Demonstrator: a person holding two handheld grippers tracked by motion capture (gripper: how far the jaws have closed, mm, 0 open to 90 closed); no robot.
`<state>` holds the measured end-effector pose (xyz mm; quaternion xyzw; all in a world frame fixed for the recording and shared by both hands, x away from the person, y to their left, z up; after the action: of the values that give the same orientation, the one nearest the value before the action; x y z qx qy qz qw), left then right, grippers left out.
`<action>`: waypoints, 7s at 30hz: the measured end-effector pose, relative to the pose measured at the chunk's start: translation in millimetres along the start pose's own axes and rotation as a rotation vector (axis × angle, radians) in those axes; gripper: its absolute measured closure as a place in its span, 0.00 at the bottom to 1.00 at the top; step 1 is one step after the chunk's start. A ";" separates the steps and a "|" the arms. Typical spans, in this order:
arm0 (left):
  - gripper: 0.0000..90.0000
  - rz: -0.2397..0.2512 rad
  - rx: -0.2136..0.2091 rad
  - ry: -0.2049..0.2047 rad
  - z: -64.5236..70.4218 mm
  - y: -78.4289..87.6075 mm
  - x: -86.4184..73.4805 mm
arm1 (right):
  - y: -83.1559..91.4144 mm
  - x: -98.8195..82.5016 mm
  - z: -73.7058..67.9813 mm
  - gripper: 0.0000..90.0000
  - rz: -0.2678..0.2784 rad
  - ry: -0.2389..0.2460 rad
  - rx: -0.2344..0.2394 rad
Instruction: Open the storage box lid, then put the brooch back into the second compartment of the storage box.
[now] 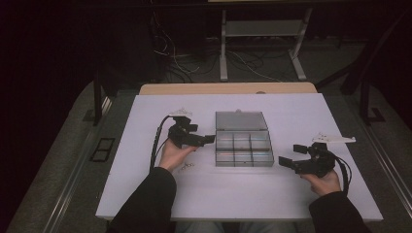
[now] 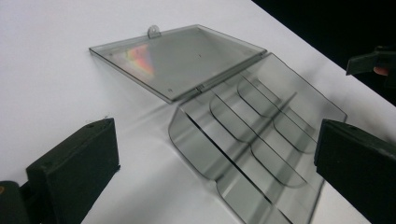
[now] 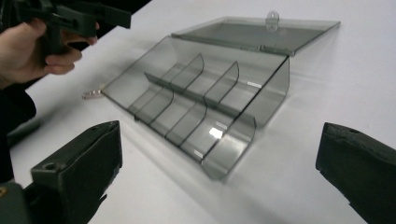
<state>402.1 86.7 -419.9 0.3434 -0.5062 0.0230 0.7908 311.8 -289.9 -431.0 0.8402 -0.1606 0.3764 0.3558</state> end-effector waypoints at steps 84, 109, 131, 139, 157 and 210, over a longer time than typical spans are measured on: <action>0.90 -0.345 0.121 -0.228 25.7 44.0 -86.8 | 11.3 -28.3 0.1 0.00 -0.119 0.007 -0.021; 0.90 -0.176 0.036 -0.105 16.6 69.4 -75.5 | 10.2 -29.0 1.0 0.00 -0.131 0.009 -0.016; 0.90 -0.100 0.037 -0.147 21.8 81.4 -46.4 | 11.1 -28.7 1.9 0.00 -0.132 0.006 -0.017; 0.90 -0.092 0.014 -0.187 28.9 73.8 -26.6 | 11.1 -28.8 1.4 0.00 -0.134 0.006 -0.015; 0.90 -0.099 -0.021 -0.244 41.9 53.4 3.4 | 10.5 -29.2 1.6 0.00 -0.135 0.011 -0.015; 0.90 -0.158 -0.156 -0.255 59.3 -40.8 16.6 | 10.4 -29.5 1.6 0.00 -0.149 0.014 -0.010</action>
<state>379.3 16.9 -412.7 0.3200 -0.5739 -0.1223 0.7438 287.5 -298.2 -448.9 0.8453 -0.0970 0.3540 0.3882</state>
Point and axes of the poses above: each handheld gripper's, and its own axes: y roughly backward along the jaws, x roughly out of its top, z roughly to its right, the point moved 3 cm from there along -y, roughly forward along the jaws, and after that the axes turned 7 degrees about -y, right-handed, at the moved point
